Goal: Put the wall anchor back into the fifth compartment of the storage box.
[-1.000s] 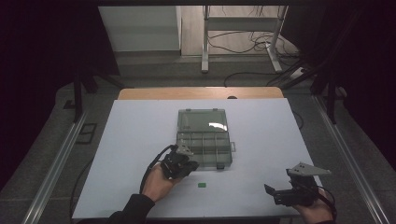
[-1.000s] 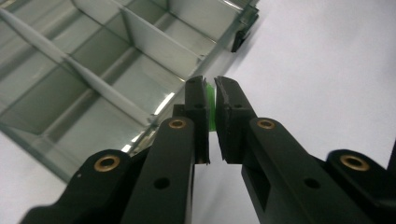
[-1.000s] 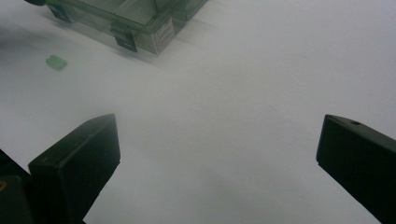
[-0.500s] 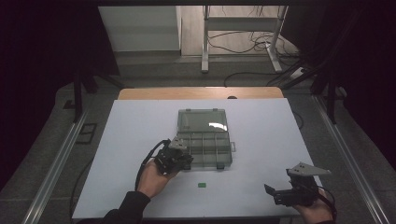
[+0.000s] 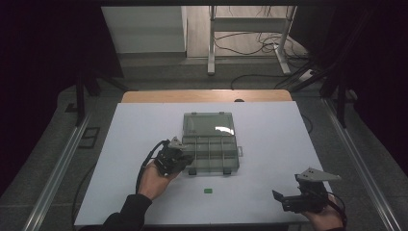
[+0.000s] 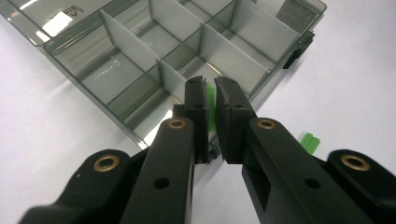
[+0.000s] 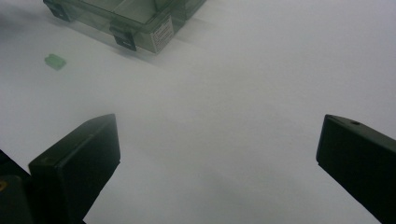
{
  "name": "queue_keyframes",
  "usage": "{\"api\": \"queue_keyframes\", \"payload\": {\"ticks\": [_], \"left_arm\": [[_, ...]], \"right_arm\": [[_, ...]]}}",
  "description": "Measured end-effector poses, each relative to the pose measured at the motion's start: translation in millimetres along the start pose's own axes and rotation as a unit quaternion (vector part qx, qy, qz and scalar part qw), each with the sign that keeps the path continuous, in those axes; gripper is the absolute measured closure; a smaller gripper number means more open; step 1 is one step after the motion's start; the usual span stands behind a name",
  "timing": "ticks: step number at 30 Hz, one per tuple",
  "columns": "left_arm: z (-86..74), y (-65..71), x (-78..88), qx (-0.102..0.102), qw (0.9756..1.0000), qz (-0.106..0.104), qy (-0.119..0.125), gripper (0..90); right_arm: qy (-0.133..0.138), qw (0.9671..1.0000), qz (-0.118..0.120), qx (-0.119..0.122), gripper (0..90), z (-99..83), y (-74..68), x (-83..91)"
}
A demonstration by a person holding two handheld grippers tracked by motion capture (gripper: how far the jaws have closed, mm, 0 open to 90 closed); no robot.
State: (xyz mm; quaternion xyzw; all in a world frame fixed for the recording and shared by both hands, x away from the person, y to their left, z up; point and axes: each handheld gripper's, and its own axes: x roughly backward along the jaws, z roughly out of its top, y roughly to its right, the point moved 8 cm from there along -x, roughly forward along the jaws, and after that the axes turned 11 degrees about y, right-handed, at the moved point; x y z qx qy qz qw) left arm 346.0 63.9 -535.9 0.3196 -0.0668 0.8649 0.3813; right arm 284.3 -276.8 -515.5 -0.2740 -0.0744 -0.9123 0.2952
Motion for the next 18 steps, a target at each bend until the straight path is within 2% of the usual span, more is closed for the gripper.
{"api": "queue_keyframes", "payload": {"ticks": [7, 12, 18], "left_arm": [[-4.0, -8.6, -5.1, 0.021, 0.9998, 0.003, -0.003, 83.7], [-8.0, -12.8, -9.5, 0.023, 0.9996, 0.006, -0.013, 83.3], [-6.9, -15.1, -8.3, 0.029, 0.9995, 0.009, -0.007, 76.4]], "right_arm": [[-0.002, 1.0, 0.0, 0.0, 0.2, -0.3, 0.0, -0.3], [-0.003, 1.0, -0.001, 0.001, 0.2, -0.5, -0.1, -0.5], [-0.003, 1.0, -0.001, 0.001, 0.3, -0.6, 0.0, -0.5]]}}
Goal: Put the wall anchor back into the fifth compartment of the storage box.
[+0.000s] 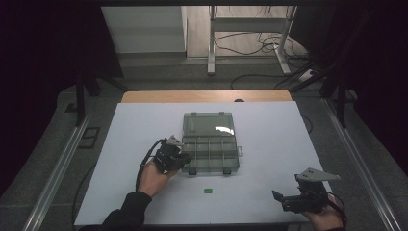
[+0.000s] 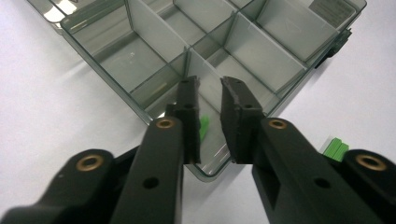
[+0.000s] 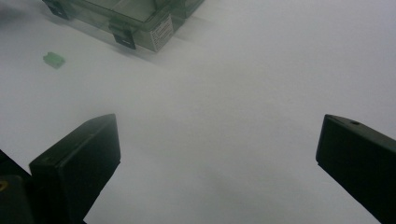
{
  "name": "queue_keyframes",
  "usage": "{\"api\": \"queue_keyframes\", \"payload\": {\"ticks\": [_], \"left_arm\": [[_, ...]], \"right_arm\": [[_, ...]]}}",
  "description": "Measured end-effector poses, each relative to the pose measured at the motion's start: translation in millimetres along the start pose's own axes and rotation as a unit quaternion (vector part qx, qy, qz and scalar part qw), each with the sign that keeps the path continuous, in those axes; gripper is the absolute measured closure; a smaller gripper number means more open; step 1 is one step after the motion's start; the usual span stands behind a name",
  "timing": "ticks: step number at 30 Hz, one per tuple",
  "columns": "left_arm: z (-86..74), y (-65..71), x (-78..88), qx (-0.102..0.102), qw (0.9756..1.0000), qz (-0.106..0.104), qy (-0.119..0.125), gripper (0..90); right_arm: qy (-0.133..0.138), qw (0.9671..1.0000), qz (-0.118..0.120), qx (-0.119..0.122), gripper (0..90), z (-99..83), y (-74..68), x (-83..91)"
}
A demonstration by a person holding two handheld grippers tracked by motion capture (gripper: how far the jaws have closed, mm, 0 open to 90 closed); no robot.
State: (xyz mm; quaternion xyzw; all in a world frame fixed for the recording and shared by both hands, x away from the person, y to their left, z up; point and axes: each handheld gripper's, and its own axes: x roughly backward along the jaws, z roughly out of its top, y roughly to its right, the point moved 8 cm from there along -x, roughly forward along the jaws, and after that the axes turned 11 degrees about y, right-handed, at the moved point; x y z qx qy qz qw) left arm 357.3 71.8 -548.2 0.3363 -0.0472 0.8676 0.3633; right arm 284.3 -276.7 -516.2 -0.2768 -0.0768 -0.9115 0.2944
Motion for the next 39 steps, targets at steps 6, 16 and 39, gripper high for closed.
{"api": "queue_keyframes", "payload": {"ticks": [6, 16, 39], "left_arm": [[1.8, 3.4, 2.4, -0.001, 1.0, -0.001, 0.005, 67.3], [4.8, 15.0, 9.9, -0.01, 0.9997, -0.016, 0.015, 53.5], [-3.8, 47.4, 7.4, -0.029, 0.9967, -0.075, 0.016, 17.3]], "right_arm": [[0.002, 1.0, 0.0, -0.001, 0.3, 0.2, 0.0, 0.3], [0.002, 1.0, 0.0, 0.0, 0.3, 0.2, 0.0, 0.5], [0.004, 1.0, 0.0, 0.0, 0.3, 0.4, 0.0, 0.9]]}}
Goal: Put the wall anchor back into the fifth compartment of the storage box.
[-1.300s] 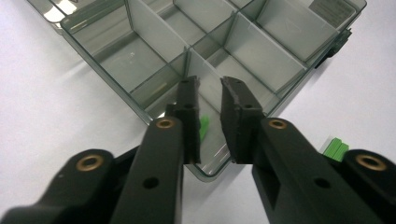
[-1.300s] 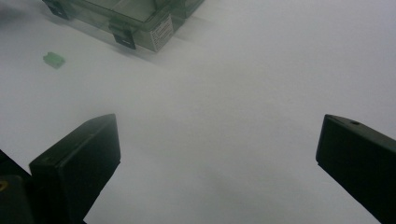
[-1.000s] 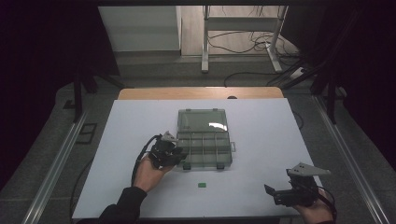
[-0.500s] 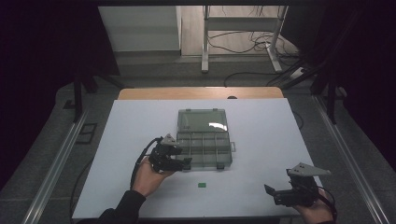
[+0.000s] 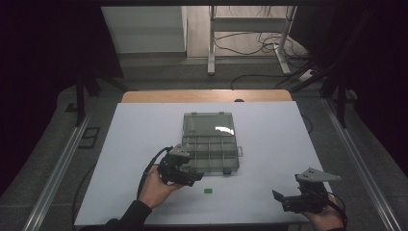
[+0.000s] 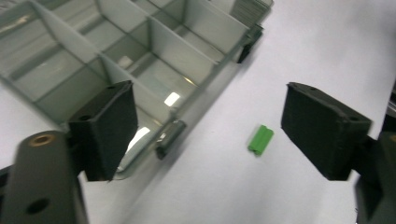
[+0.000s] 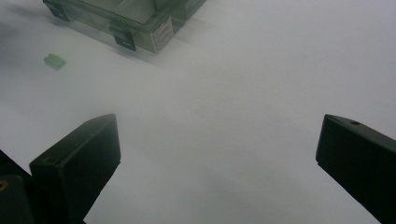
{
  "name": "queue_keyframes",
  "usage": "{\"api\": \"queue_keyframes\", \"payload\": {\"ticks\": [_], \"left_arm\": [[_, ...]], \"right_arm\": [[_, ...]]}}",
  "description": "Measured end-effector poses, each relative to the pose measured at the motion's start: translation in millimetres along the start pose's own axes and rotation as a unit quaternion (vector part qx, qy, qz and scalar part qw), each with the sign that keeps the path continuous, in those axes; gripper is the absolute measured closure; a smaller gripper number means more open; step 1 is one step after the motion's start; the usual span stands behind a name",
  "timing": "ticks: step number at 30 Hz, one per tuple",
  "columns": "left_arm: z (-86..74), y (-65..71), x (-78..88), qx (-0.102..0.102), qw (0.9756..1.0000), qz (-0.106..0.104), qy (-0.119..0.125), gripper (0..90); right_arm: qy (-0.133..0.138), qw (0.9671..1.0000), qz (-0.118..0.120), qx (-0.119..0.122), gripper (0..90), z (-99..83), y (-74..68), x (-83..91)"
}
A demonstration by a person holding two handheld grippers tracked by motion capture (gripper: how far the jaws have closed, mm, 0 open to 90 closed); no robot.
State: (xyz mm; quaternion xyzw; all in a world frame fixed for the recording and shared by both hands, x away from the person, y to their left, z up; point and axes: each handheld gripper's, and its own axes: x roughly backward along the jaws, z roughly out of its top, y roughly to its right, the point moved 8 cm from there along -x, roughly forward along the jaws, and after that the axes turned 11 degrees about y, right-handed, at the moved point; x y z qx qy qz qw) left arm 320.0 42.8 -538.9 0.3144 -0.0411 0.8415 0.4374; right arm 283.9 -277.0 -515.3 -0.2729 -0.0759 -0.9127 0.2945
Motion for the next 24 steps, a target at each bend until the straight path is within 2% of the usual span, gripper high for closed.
{"api": "queue_keyframes", "payload": {"ticks": [3, 12, 18, 24], "left_arm": [[-1.4, 6.9, -2.7, 0.005, 0.9999, -0.015, -0.006, 11.7], [-6.6, 19.2, -9.6, -0.01, 0.9991, -0.031, -0.026, 12.0], [-13.5, 22.9, -18.3, -0.033, 0.9979, -0.025, -0.049, 22.3], [-19.9, 26.7, -27.6, -0.047, 0.9963, -0.026, -0.068, 40.1]], "right_arm": [[0.0, 1.0, 0.0, -0.001, 0.3, 0.0, 0.0, 0.0], [-0.001, 1.0, 0.0, 0.0, 0.3, -0.1, -0.2, -0.1], [-0.002, 1.0, 0.0, 0.001, 0.3, -0.3, -0.2, -0.2], [-0.003, 1.0, 0.001, 0.002, 0.3, -0.4, -0.3, -0.1]]}}
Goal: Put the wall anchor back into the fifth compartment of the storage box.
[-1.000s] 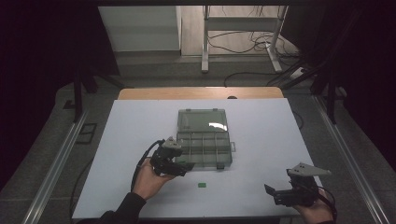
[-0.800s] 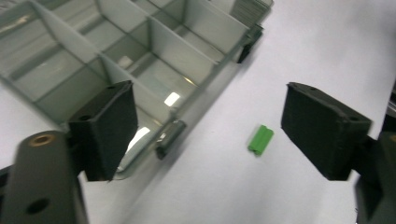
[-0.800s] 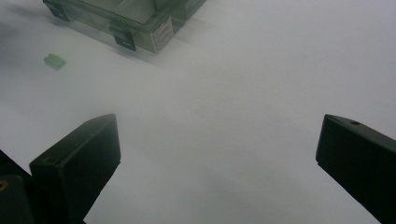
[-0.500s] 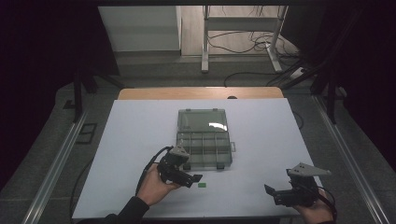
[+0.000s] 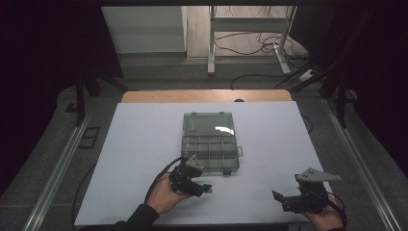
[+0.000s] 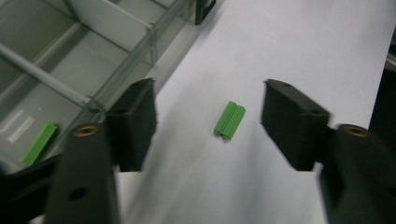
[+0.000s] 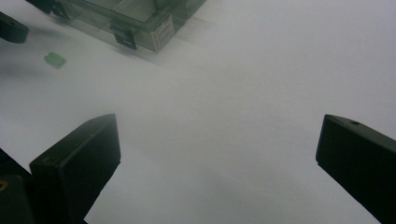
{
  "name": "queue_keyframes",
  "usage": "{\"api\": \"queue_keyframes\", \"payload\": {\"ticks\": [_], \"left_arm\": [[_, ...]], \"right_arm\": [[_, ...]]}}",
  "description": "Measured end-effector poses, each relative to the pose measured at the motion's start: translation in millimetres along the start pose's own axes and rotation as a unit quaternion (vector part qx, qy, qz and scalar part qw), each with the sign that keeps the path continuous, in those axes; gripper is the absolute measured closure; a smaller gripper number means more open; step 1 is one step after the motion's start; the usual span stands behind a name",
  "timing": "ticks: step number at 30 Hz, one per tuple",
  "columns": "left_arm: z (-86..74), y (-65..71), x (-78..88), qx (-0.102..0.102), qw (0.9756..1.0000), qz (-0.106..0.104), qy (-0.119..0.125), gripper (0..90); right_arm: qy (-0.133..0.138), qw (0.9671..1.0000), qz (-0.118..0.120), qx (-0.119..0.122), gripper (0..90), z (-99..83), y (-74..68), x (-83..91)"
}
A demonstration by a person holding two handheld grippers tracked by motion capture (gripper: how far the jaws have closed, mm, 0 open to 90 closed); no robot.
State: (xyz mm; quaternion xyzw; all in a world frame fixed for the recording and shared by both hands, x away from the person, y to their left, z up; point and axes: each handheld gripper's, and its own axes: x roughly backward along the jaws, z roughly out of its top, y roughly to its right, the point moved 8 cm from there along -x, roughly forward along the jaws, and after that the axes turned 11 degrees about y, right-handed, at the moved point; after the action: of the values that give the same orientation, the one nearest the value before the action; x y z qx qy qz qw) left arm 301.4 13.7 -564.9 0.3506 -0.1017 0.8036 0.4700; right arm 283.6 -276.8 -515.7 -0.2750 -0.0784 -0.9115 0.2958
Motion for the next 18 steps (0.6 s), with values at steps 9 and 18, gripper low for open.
{"api": "queue_keyframes", "payload": {"ticks": [9, 18], "left_arm": [[-5.6, 0.5, -10.4, 0.007, 0.9998, -0.004, -0.016, 61.2], [-9.4, 3.8, -18.1, 0.005, 0.9995, 0.0, -0.031, 71.2]], "right_arm": [[-0.002, 1.0, 0.001, 0.001, 0.3, -0.4, -0.2, -0.3], [-0.003, 1.0, 0.002, 0.001, 0.4, -0.5, -0.5, -0.4]]}}
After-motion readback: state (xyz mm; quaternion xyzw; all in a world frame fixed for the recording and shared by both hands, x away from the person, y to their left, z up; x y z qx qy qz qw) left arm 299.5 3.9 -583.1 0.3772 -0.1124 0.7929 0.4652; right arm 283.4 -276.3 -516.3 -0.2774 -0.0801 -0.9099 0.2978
